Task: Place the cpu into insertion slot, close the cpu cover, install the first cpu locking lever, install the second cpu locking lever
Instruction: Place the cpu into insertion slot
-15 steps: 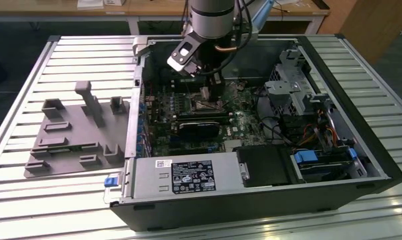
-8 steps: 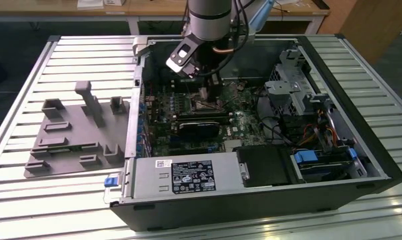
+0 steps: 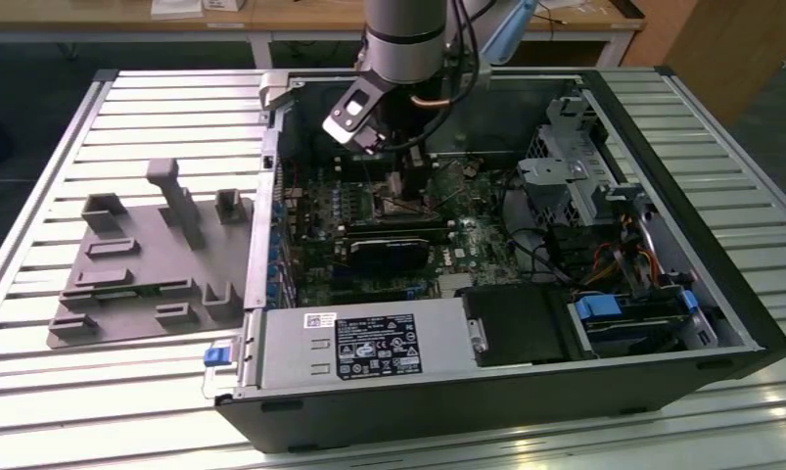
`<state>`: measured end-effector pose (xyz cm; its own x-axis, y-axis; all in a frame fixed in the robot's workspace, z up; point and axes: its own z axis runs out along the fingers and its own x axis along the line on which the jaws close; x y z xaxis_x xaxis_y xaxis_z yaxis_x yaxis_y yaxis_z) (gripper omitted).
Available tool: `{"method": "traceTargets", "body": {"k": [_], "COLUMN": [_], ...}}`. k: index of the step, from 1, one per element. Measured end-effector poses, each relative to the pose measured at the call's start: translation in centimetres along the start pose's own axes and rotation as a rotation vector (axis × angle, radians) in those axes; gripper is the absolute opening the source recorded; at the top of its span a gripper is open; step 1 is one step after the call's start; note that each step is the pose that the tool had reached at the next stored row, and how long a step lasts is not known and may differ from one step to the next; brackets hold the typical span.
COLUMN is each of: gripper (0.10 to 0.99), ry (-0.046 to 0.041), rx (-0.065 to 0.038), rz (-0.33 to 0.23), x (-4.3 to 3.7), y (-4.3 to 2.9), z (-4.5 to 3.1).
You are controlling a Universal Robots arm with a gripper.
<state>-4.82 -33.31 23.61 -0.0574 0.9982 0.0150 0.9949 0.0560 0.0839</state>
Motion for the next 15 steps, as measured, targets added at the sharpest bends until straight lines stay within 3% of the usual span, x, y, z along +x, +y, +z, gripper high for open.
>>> {"method": "traceTargets", "body": {"k": [15], "gripper": [0.537], "ry": [-0.0038], "rx": [0.0], "rz": [0.033], "x": [0.41], "y": [-0.56], "z": [1.65]}}
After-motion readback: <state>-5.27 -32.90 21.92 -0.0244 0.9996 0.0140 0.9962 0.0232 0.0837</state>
